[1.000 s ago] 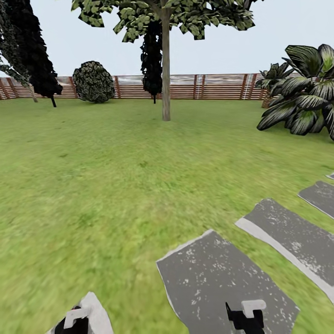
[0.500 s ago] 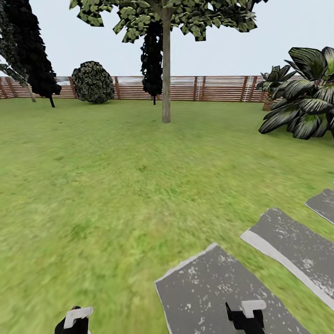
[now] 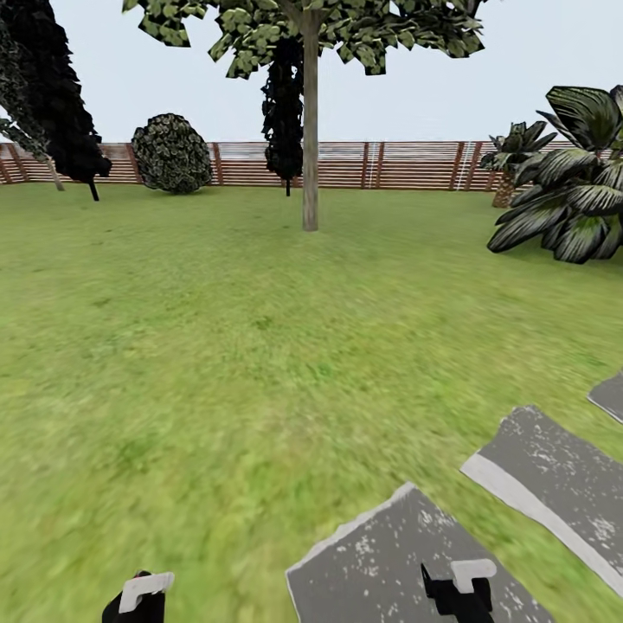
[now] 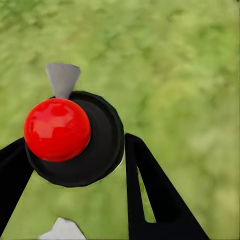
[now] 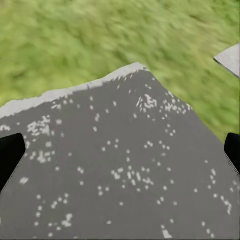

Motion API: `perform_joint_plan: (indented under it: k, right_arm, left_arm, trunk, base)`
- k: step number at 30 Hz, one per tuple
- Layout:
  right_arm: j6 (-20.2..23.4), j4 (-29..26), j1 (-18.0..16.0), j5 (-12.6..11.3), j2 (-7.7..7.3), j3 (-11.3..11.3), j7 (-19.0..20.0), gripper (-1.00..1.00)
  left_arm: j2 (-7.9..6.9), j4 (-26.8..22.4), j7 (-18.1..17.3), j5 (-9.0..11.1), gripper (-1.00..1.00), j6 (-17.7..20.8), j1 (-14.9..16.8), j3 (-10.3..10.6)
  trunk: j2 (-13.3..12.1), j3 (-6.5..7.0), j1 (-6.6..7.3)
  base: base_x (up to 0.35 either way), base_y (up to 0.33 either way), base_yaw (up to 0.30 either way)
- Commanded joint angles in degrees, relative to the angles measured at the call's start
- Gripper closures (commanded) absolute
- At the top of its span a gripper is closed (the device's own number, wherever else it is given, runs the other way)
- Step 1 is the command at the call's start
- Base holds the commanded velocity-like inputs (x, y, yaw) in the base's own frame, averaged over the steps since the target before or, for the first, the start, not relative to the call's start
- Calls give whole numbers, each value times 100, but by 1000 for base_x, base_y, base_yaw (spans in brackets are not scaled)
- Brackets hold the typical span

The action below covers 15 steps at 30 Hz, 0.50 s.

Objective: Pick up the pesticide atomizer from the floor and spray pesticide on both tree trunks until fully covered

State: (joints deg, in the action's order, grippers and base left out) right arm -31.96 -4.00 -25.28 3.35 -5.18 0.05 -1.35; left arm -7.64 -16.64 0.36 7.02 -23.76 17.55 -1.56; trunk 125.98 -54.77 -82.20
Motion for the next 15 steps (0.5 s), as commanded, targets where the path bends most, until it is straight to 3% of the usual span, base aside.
perform_joint_plan:
  k: [1,15]
  right_arm:
    - [-16,5,-3,34,-1,-4,-14,-100]
    - [-16,5,-3,34,-1,-2,-14,-100]
  left_arm:
    - [0,3,-1,36,100,-17,3,7]
    - [0,3,-1,36,100,-23,3,7]
  trunk:
    - [2,-5,-2]
    - [2,-5,-2]
  base:
    - [339,0,0]
    - [339,0,0]
